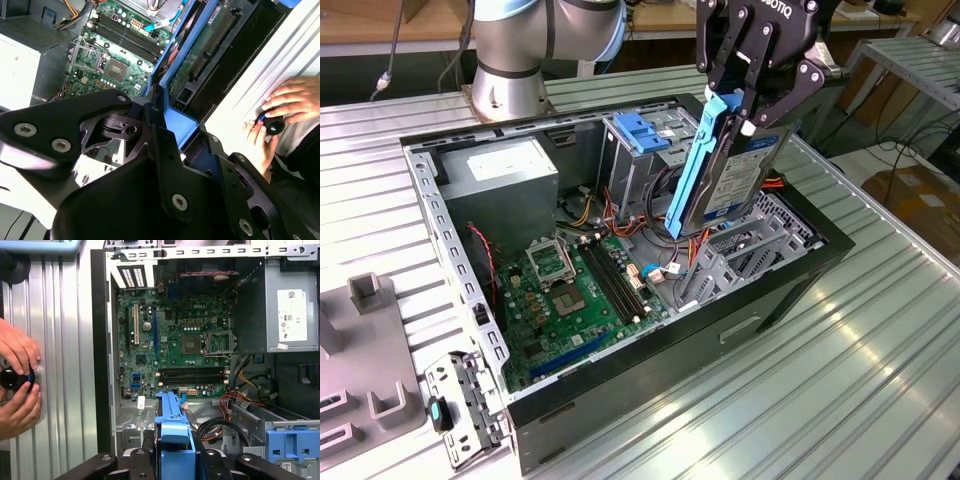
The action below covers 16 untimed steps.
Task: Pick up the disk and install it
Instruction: 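Insert the disk into the insertion slot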
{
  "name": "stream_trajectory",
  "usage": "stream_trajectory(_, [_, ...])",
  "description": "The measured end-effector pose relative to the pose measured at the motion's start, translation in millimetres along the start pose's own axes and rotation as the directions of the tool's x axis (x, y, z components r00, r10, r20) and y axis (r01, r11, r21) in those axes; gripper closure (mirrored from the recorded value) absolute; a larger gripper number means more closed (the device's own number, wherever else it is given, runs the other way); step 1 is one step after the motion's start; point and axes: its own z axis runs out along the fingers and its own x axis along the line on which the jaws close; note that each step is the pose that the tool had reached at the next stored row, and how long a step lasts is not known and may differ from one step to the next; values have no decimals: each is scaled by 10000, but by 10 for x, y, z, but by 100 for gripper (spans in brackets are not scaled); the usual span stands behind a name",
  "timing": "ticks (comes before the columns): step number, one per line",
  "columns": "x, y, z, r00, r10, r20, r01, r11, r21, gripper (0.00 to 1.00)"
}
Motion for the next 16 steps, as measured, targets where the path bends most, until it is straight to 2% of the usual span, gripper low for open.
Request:
stream_trajectory(8, [0, -1, 0, 10000, 0, 0, 0, 10000, 0, 63])
stream_trajectory(11, [27, -11, 2, 10000, -1, -1, 1, 10000, 0, 63])
stream_trajectory(14, [75, -56, 17, 10000, 0, 0, 0, 10000, 0, 63])
stream_trajectory(16, [106, -110, 34, 10000, -1, 1, 1, 10000, 0, 63])
